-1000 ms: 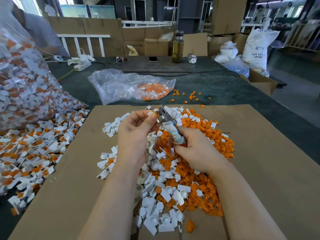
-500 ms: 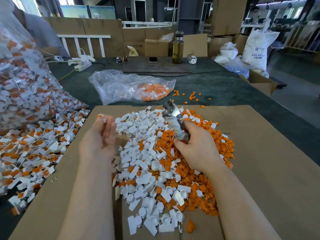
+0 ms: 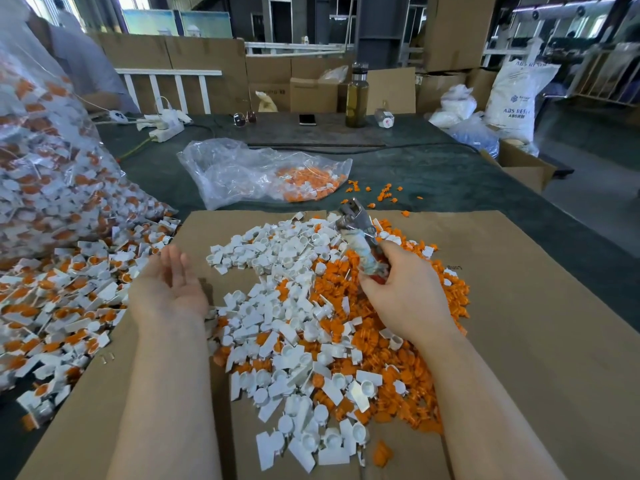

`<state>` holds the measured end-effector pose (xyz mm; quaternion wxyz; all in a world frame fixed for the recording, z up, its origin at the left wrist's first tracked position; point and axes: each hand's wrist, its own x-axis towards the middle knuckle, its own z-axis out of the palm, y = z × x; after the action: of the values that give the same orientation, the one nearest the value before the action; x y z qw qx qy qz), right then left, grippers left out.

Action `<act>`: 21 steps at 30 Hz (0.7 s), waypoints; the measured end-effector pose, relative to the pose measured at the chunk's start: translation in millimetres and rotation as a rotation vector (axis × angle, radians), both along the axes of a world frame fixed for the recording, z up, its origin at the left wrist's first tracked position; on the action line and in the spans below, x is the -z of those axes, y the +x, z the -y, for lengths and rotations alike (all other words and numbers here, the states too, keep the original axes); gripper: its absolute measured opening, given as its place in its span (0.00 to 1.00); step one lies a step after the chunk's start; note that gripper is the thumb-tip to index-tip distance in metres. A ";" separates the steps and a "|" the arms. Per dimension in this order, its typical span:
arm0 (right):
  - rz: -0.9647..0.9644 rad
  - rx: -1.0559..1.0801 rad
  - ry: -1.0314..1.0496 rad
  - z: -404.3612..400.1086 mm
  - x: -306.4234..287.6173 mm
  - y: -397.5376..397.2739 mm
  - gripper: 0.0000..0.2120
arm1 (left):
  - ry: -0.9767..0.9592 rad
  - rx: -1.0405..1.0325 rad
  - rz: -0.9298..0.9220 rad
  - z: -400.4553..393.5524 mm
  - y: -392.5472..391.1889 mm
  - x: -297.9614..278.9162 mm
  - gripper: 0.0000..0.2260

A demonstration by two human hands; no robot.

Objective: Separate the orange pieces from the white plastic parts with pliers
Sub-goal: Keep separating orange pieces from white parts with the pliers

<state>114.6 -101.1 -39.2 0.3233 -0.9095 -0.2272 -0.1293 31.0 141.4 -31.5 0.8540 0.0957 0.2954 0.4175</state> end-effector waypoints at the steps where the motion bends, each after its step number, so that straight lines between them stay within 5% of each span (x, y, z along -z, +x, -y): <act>1: 0.008 0.008 -0.003 0.2 0.0 0.3 0.03 | 0.003 0.030 -0.017 3.7 3.2 -1.8 0.10; 5: 0.025 0.010 -0.059 -2.1 -0.3 -1.0 0.07 | 0.658 0.500 -0.370 31.8 9.1 -15.1 0.14; 10: 0.037 -0.076 -0.052 -5.8 -1.7 -6.2 0.09 | 1.047 1.060 -0.199 74.0 16.7 -14.6 0.21; 21: 0.027 -0.175 -0.085 -8.2 -8.3 -10.8 0.32 | 1.033 0.898 -0.060 85.6 24.4 -5.2 0.19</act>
<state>103.8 -92.8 -31.0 0.2914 -0.8972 -0.3155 -0.1031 55.4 55.8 -26.3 0.7805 0.6157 0.0135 0.1075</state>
